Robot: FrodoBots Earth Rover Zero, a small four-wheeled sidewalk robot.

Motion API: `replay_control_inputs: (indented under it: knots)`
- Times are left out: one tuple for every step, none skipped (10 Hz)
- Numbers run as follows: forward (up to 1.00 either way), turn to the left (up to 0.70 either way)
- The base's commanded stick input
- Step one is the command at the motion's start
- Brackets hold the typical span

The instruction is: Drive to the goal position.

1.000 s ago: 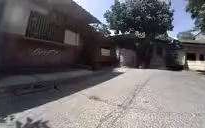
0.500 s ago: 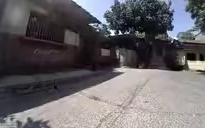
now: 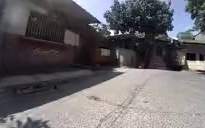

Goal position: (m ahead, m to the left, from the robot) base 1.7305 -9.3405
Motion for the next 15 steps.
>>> replay_control_inputs:
  knots:
    - [0.00, -1.00]
    - [0.00, -1.00]
    - [0.00, -1.00]
    - [0.00, -1.00]
    - [0.00, -1.00]
    - [0.00, -1.00]
    - [0.00, -1.00]
    - [0.00, -1.00]
    - [0.00, -1.00]
    - [0.00, -1.00]
    - [0.00, -1.00]
    - [0.00, -1.00]
    - [0.00, -0.44]
    - [0.00, 0.00]
    - [0.00, 0.00]
